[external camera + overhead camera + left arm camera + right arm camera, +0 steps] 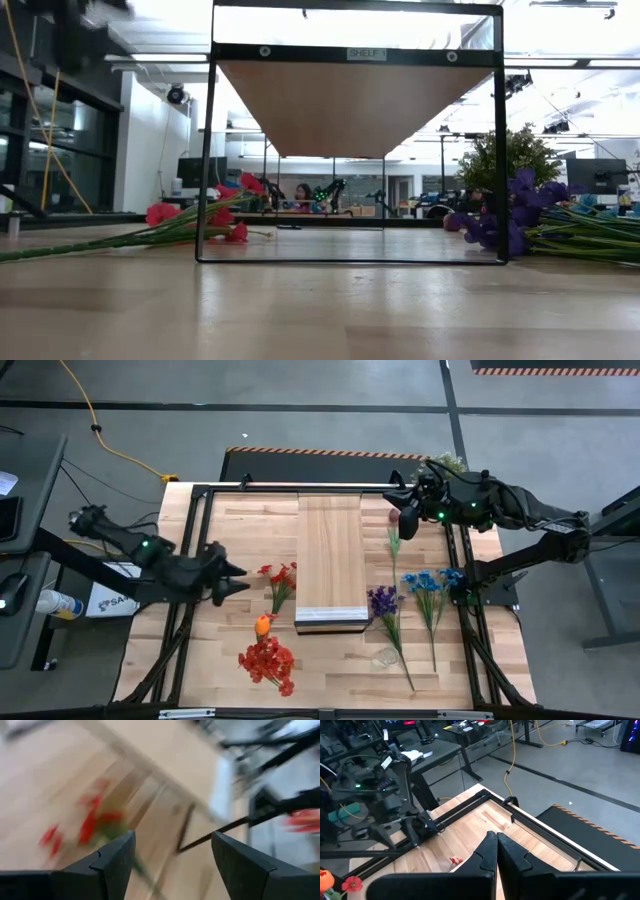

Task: Pick and place flowers into a vace then onto a shelf
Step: Put the red flowers into the left transparent vase

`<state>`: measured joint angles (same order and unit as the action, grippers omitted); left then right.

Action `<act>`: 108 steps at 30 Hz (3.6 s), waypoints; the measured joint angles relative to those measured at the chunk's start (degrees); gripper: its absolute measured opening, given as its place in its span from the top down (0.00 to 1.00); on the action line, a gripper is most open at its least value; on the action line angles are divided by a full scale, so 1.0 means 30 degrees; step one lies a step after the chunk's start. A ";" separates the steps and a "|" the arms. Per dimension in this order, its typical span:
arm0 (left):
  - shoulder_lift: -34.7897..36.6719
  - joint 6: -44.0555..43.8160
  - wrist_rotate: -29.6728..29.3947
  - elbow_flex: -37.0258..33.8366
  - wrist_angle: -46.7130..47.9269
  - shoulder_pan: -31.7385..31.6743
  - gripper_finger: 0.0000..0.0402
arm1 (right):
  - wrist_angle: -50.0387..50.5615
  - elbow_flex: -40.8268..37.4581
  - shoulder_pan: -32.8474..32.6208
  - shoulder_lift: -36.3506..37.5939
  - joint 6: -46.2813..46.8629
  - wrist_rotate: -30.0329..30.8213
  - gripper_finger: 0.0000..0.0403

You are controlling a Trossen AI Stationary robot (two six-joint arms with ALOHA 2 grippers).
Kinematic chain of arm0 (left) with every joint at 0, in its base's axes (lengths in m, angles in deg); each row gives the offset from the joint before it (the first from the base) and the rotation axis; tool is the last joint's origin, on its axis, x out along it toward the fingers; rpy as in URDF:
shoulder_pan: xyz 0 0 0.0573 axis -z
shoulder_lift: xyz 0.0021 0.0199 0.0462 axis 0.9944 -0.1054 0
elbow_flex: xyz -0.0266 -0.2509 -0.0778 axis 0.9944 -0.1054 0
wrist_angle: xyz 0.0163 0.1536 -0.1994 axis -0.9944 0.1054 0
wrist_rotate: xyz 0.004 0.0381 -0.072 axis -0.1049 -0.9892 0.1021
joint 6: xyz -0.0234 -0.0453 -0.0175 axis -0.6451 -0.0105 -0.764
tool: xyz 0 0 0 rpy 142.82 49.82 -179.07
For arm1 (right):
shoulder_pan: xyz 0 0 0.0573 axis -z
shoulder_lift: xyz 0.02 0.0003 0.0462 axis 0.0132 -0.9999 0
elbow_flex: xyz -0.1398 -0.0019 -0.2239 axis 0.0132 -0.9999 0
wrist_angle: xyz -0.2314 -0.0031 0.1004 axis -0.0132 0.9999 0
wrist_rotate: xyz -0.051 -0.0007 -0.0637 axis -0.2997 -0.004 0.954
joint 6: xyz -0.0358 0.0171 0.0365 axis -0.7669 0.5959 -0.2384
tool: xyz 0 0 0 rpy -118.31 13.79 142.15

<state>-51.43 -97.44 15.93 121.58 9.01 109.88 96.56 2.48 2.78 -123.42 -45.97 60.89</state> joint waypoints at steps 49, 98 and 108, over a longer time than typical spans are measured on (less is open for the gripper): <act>-0.9836 0.0251 0.6302 0.0080 -0.2223 -0.4640 0.27 | 0.0079 0.0000 -0.0007 0.0240 0.0104 -0.1708 1.00; -1.3669 -0.4305 1.0140 0.0080 -0.4148 -0.4633 0.27 | 0.0072 0.0000 -0.0007 0.0240 0.0160 -0.2084 1.00; -1.6051 -0.3435 1.0734 0.0074 -0.6157 -0.4640 0.27 | -0.0038 0.0000 -0.0007 0.0240 0.0173 -0.2098 1.00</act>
<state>-99.58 -107.75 48.13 121.81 -9.46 95.96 96.45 2.48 2.76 -122.70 -45.45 54.60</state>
